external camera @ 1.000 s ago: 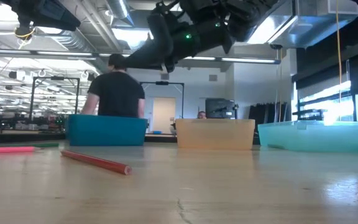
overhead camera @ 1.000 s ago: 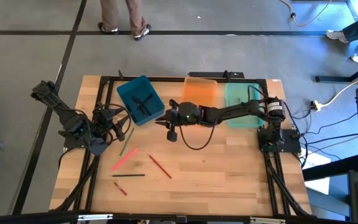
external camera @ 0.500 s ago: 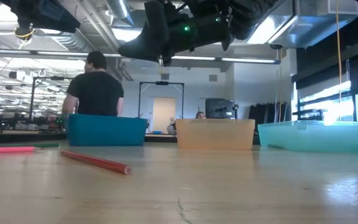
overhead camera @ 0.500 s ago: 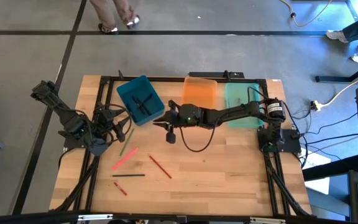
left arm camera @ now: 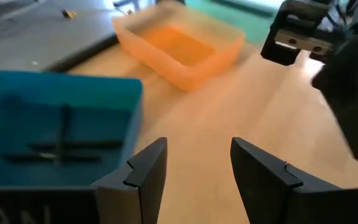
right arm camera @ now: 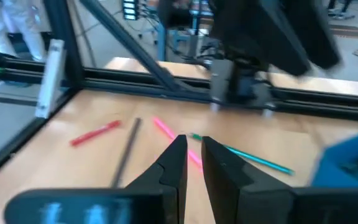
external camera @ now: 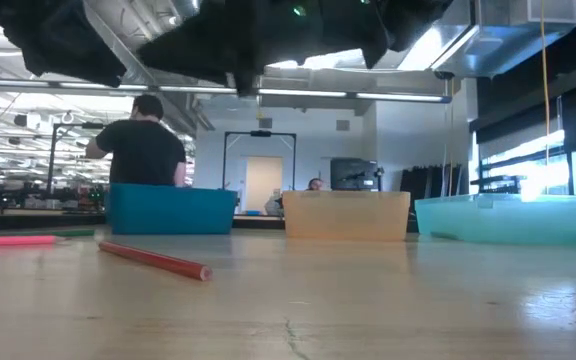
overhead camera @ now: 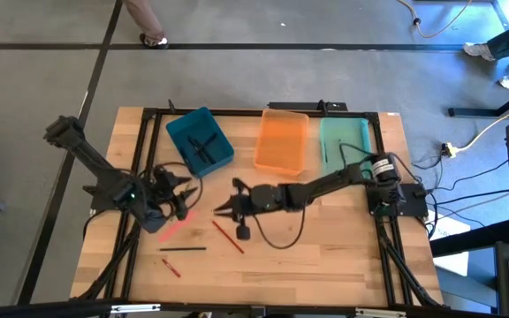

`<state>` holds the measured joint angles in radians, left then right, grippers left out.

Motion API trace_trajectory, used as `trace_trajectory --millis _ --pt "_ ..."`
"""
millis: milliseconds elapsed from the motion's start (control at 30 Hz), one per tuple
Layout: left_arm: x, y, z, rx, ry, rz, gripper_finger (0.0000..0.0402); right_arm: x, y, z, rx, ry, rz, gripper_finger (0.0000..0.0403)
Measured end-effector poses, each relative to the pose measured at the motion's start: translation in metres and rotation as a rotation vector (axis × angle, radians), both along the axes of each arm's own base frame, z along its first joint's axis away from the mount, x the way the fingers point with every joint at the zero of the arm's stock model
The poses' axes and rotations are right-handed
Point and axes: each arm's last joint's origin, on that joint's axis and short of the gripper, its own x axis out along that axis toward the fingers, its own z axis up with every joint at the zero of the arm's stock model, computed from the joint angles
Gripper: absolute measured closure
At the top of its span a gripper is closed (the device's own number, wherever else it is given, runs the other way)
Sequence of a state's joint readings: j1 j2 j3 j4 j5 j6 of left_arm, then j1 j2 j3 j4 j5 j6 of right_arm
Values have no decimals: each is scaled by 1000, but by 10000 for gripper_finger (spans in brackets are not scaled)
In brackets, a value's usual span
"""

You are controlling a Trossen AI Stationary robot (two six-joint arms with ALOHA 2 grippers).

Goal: Sort crayons/erasers/pens/pencils in bins
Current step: Put the red crayon into the light blue bin

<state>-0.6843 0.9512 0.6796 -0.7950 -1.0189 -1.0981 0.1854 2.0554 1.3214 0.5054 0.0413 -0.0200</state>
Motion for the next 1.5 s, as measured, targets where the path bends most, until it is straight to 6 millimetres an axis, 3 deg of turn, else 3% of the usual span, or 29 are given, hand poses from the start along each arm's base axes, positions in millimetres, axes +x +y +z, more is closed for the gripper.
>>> trace_trajectory --millis 167,400,700,900,1200,1500 --pt "9 -15 -14 -25 65 -39 231 27 35 -9 -16 12 61 349" --pt "5 -33 -26 -126 65 -43 231 73 82 -27 -80 100 140 349" --pt "-6 -58 -40 -151 13 -69 231 102 121 -48 -131 163 198 349" --pt "-7 -69 -54 -145 26 -61 231 109 129 -58 -124 153 216 327" --pt "-9 -68 -60 -104 65 -49 231 115 120 -57 -63 125 164 207" --pt "-19 -52 -52 -74 59 19 231 123 104 -57 -39 63 152 213"
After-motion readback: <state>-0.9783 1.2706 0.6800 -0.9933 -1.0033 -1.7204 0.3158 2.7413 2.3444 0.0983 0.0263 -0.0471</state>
